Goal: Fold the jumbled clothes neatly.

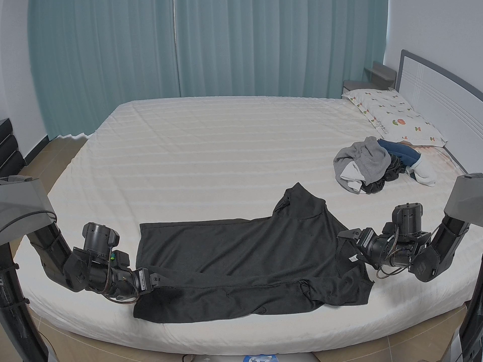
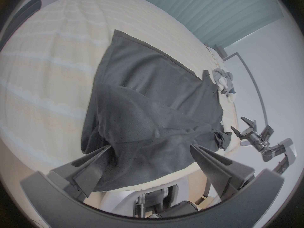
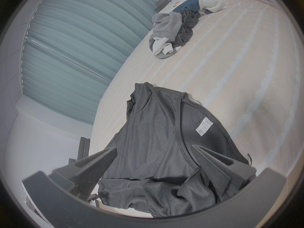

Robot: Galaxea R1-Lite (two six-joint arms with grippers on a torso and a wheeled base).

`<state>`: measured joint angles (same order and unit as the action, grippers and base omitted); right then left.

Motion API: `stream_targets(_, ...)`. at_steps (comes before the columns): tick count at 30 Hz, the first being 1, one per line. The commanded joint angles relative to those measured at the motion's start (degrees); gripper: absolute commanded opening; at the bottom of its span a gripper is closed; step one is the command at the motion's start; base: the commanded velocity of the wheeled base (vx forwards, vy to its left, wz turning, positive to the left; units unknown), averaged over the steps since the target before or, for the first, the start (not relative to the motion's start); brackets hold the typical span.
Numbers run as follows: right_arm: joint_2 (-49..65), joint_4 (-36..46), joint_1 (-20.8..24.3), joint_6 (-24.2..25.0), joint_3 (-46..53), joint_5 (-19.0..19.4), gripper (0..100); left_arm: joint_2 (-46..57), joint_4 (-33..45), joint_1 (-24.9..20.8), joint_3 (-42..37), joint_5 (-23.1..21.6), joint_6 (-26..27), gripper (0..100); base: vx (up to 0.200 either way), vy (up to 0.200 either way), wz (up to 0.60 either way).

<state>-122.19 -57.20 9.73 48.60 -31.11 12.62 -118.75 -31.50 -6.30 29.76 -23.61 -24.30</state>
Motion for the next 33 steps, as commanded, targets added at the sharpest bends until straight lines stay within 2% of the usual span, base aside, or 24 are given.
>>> stream_targets(1, -0.2, 0.0, 0.0, 0.0, 0.0, 0.0, 100, 0.1, -1.0, 0.4, -1.0, -3.3, -0.6, 100, 0.000, 0.000, 0.00)
stream_targets(3, -0.2, 0.0, 0.0, 0.0, 0.0, 0.0, 100, 0.2, -1.0, 0.2, -1.2, -4.6, -1.0, 100, 0.000, 0.000, 0.00)
stream_targets(12, -0.2, 0.0, 0.0, 0.0, 0.0, 0.0, 100, 4.0, -0.9, 0.9, -1.8, -5.3, -1.8, 100, 0.000, 0.000, 0.00)
stream_targets(16, -0.2, 0.0, 0.0, 0.0, 0.0, 0.0, 100, 8.3, -1.0, 0.9, -2.3, -9.6, -5.9, 100, 0.000, 0.000, 0.00)
stream_targets(19, -0.2, 0.0, -0.1, 0.1, 0.0, 0.0, 100, 7.9, -1.1, 0.6, -2.3, -9.8, -5.6, 100, 0.000, 0.000, 0.00)
stream_targets(29, -0.2, 0.0, -0.1, 0.1, 0.0, 0.0, 100, 5.4, -1.0, 0.5, -1.8, -9.0, -5.4, 100, 0.000, 0.000, 0.00)
stream_targets(33, -0.3, 0.0, 0.0, 0.1, 0.0, 0.0, 100, 0.3, -1.2, 0.2, -0.2, -2.9, -4.9, 100, 0.000, 0.000, 0.00)
